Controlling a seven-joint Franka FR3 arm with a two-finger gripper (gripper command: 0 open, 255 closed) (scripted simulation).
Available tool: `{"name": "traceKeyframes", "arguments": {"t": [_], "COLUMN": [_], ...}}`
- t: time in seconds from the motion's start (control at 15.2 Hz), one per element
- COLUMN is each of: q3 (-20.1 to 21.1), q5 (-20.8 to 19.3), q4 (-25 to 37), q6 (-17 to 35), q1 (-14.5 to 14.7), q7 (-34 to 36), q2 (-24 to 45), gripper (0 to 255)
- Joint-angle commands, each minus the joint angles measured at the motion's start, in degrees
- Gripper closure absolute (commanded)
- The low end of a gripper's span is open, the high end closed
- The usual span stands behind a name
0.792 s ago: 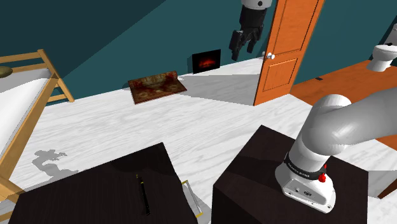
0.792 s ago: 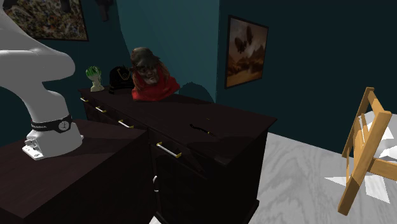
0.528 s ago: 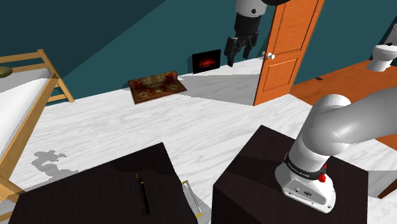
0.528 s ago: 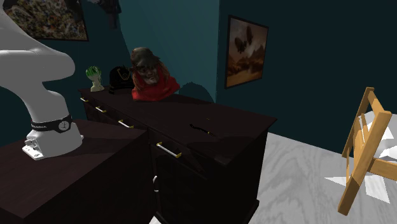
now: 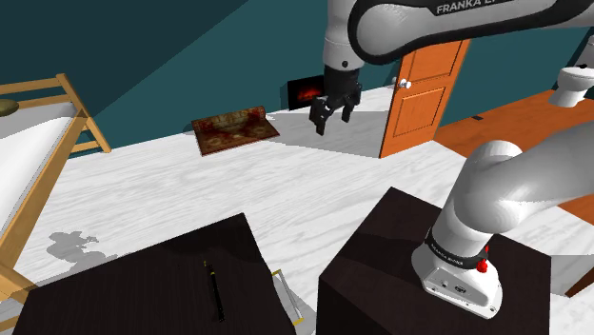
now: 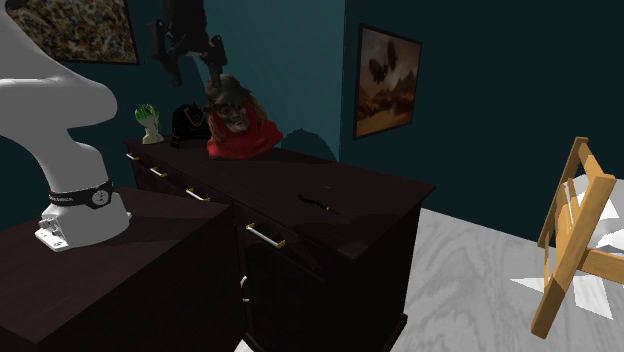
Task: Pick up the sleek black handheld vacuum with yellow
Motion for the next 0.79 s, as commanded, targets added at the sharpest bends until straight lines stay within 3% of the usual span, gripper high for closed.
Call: {"name": "traceKeyframes", "arguments": {"t": [0.0,0.73], "q3": [2.0,12.9], "q5": [1.2,4.5], "q4": [-0.7,-0.6], "q6": [2.9,18.1], "q1": [0.5,2.0], "q7": [2.6,16.9], "q2": [2.6,20.0], "gripper": [0,0]}}
